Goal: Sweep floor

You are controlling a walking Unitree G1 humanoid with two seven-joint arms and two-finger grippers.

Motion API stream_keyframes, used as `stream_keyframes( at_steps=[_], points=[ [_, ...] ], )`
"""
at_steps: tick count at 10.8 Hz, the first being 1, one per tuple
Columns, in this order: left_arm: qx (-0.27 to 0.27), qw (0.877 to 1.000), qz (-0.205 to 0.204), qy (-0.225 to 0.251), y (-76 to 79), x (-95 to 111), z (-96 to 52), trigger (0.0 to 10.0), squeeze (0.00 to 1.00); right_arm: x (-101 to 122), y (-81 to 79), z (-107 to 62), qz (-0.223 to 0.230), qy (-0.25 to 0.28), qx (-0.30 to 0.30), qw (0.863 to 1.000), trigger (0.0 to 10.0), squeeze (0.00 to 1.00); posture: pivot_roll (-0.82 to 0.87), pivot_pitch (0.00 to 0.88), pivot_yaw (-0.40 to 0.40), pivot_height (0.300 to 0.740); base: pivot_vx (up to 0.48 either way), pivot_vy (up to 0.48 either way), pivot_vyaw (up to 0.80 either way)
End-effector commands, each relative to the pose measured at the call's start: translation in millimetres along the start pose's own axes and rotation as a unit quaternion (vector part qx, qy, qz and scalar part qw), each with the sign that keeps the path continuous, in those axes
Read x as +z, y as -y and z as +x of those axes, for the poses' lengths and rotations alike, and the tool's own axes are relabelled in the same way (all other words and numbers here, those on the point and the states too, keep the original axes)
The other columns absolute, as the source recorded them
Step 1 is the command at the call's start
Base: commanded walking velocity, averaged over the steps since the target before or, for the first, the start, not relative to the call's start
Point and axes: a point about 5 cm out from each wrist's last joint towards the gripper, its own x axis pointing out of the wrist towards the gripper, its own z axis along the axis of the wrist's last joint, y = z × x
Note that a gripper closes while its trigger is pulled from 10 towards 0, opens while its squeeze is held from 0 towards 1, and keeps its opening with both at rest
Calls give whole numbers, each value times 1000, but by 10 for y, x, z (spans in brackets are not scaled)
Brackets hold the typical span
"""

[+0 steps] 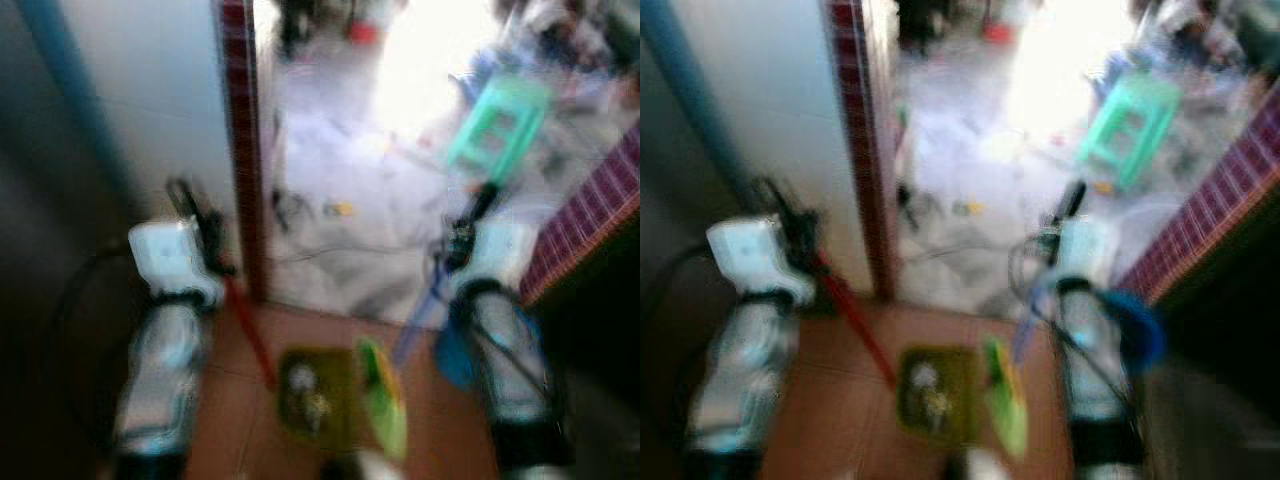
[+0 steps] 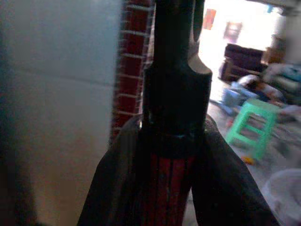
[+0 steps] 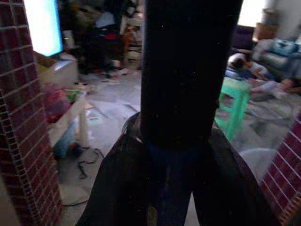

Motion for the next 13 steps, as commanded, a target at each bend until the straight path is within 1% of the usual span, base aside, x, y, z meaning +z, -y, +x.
stream_keyframes(
  at_steps=[1, 2, 4, 5, 7, 8, 9, 11, 13],
  points=[
    [-4, 1000, -9, 28, 1, 126, 22, 10000, 0, 102, -23, 37, -6, 23, 2, 1000, 10000, 0, -93, 0, -25, 740, 0, 274, -800],
    [-4, 1000, -9, 29, -2, 132, 31, 10000, 0, 107, -23, 42, -8, 24, 1, 1000, 10000, 0, -94, 0, -21, 740, 0, 255, -800],
    [-3, 999, -4, 42, -9, 280, 49, 10000, 0, 183, -12, 42, -11, 34, 1, 999, 10000, 0, -98, 1, -18, 740, 0, 0, -800],
    [1, 999, 1, 40, -16, 275, 27, 10000, 0, 147, 8, 9, -17, 27, 2, 999, 10000, 0, -102, 14, -24, 740, 0, 0, -738],
    [-13, 999, -14, 34, 42, 225, -19, 10000, 0, 100, 13, -30, -18, 16, 3, 1000, 10000, 0, -97, 7, -40, 740, 0, 0, -769],
    [-22, 999, -30, 33, 91, 214, -17, 10000, 0, 64, 7, -38, -18, 11, 4, 1000, 10000, 0, -92, 0, -43, 740, 0, 0, -800],
    [-37, 998, -33, 30, 130, 211, -4, 10000, 0, 48, -11, -42, -21, 9, 7, 1000, 10000, 0, -100, 0, -40, 740, 0, 0, -800],
    [-51, 997, -35, 35, 141, 231, 16, 10000, 0, 62, 87, -31, -32, 10, -1, 999, 10000, 0, -110, 0, -37, 740, 309, 0, -784],
    [-50, 997, -42, 43, 149, 276, 32, 10000, 0, 44, 156, -35, -42, 7, -8, 999, 10000, 0, -110, 0, -34, 740, 337, 0, -784]
  ],
)
